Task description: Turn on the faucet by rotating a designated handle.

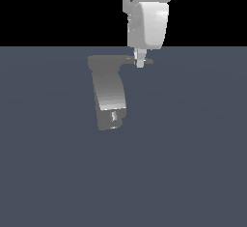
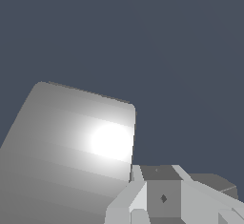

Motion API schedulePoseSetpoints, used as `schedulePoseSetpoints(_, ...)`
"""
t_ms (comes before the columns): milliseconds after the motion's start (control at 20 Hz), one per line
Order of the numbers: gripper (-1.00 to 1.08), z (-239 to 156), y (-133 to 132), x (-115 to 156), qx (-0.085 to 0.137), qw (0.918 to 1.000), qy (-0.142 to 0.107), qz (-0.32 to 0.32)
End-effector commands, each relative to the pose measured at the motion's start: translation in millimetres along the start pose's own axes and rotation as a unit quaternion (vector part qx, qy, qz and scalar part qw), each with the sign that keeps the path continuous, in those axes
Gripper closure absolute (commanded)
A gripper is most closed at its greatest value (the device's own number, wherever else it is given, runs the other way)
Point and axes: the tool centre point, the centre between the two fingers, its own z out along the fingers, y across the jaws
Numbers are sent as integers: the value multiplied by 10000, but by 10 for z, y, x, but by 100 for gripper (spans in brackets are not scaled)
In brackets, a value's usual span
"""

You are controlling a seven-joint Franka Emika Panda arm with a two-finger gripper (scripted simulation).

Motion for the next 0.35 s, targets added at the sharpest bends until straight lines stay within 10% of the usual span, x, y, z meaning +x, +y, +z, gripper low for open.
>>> schedulePoseSetpoints(0, 108, 2, -50, 185, 9, 9999, 4, 105)
schedulePoseSetpoints(300, 108, 0, -168, 346, 9, 9999, 3, 124)
